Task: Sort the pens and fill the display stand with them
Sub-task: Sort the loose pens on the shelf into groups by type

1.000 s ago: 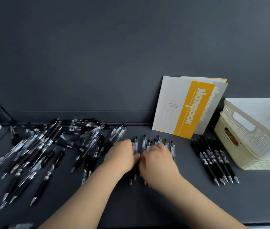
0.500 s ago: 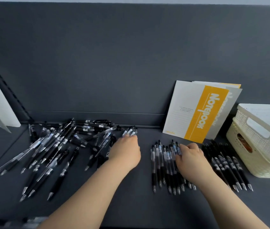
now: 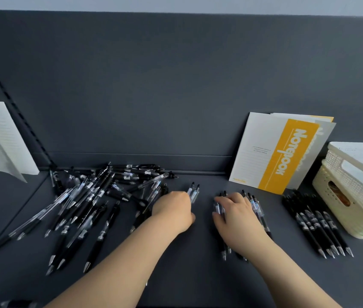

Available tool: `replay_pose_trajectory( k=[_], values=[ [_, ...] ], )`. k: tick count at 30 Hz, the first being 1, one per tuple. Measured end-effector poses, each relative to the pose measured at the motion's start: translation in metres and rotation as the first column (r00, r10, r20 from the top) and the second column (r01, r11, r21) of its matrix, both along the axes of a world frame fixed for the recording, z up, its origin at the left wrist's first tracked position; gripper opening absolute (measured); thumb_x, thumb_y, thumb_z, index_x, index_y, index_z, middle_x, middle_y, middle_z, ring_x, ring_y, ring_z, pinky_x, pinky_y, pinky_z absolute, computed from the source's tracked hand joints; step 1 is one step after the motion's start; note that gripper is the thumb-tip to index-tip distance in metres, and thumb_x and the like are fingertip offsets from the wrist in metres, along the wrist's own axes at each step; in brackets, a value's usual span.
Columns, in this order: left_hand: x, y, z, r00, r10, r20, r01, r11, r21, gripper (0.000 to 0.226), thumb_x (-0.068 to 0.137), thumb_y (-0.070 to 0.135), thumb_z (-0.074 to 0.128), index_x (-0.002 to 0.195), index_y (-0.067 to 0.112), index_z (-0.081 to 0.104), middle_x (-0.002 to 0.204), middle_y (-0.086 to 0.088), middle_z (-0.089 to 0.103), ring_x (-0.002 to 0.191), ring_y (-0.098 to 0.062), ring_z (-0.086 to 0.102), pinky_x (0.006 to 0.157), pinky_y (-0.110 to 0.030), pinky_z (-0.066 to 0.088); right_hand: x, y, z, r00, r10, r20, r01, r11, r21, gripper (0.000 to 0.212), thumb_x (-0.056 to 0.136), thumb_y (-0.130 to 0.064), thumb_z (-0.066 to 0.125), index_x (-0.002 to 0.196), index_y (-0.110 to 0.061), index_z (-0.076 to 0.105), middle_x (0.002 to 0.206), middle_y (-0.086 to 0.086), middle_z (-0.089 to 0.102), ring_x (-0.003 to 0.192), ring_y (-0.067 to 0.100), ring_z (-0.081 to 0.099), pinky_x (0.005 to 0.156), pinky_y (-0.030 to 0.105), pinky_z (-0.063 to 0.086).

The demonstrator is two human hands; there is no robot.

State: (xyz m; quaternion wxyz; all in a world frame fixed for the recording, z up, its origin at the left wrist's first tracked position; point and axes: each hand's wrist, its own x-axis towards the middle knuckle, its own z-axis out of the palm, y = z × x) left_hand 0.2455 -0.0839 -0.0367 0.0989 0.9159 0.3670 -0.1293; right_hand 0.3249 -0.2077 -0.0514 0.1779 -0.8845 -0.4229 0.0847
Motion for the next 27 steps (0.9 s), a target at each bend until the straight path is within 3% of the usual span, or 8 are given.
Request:
replay_pose_trajectory(
  k=[4,7,11,15,18,20,22,27],
  values=[
    [-0.004,-0.009,-0.001,0.999,-0.043,-0.002,0.043,0.999,-0.025,0.020,0.089,0.029,0.056,0.100,0.012,0.055,0.106,-0.007,0.060,0.090,-0.026,0.060,0.064,-0.029,0.042,-0.005,-0.001,0.001,0.997,-0.016,-0.077,0.017,1.000,0.012,0.043,0.095,-0.028,0.045,0.137,-0.019,0.044,0.130,0.004,0.043,0.124,0.023,0.037,0.102,0.023,0.026],
    [-0.004,-0.009,0.000,0.991,-0.002,0.131,0.029,0.979,-0.203,0.023,0.087,0.033,0.055,0.080,0.012,0.049,0.084,-0.003,0.056,0.072,-0.020,0.053,0.057,-0.026,0.038,-0.003,-0.007,0.002,0.990,-0.066,-0.126,0.073,0.996,0.055,0.038,0.094,-0.022,0.046,0.131,-0.016,0.052,0.120,0.006,0.050,0.117,0.023,0.045,0.095,0.024,0.032],
    [0.009,-0.030,0.002,0.915,0.240,0.325,0.011,0.789,-0.615,0.019,0.086,0.023,0.054,0.072,0.015,0.045,0.064,0.000,0.043,0.052,-0.014,0.040,0.045,-0.023,0.033,0.016,-0.028,-0.007,0.969,-0.232,-0.080,0.234,0.972,0.012,0.039,0.093,-0.017,0.044,0.131,-0.015,0.051,0.129,0.010,0.049,0.122,0.030,0.041,0.100,0.031,0.031],
    [0.029,-0.056,-0.006,0.883,0.304,0.357,0.047,0.700,-0.712,0.015,0.089,0.028,0.055,0.087,0.014,0.048,0.073,0.000,0.049,0.058,-0.016,0.050,0.054,-0.029,0.054,0.036,-0.046,-0.018,0.951,-0.305,-0.059,0.303,0.952,-0.041,0.042,0.096,-0.022,0.040,0.138,-0.019,0.043,0.144,0.006,0.039,0.133,0.029,0.031,0.108,0.035,0.024],
    [0.030,-0.064,-0.009,0.907,0.178,0.383,0.075,0.824,-0.562,0.031,0.091,0.038,0.052,0.115,0.018,0.050,0.092,-0.002,0.061,0.080,-0.022,0.063,0.077,-0.037,0.056,0.037,-0.050,-0.022,0.966,-0.208,-0.152,0.214,0.977,0.024,0.043,0.098,-0.021,0.039,0.141,-0.016,0.040,0.152,0.009,0.029,0.142,0.023,0.023,0.115,0.030,0.018],
    [0.024,-0.064,-0.011,0.929,0.008,0.371,0.129,0.931,-0.342,0.040,0.093,0.038,0.048,0.126,0.015,0.050,0.109,-0.001,0.061,0.099,-0.021,0.059,0.085,-0.036,0.051,0.034,-0.051,-0.024,0.967,-0.164,-0.197,0.178,0.983,0.054,0.044,0.099,-0.024,0.038,0.143,-0.019,0.037,0.155,0.008,0.022,0.145,0.020,0.015,0.117,0.030,0.015],
    [0.017,-0.064,-0.013,0.936,-0.090,0.341,0.171,0.961,-0.215,0.040,0.094,0.036,0.047,0.131,0.019,0.049,0.124,0.000,0.053,0.112,-0.020,0.052,0.089,-0.035,0.048,0.031,-0.050,-0.028,0.972,-0.154,-0.178,0.161,0.986,0.027,0.046,0.100,-0.029,0.036,0.145,-0.023,0.031,0.157,0.005,0.015,0.145,0.021,0.009,0.116,0.030,0.010],
    [0.012,-0.064,-0.019,0.941,-0.179,0.286,0.252,0.937,-0.241,0.043,0.097,0.035,0.043,0.135,0.017,0.043,0.136,-0.003,0.040,0.123,-0.023,0.042,0.096,-0.038,0.043,0.028,-0.044,-0.029,0.985,-0.164,-0.061,0.160,0.985,-0.069,0.049,0.100,-0.034,0.030,0.148,-0.027,0.022,0.158,0.002,0.008,0.146,0.023,0.003,0.118,0.036,0.011]
  ],
)
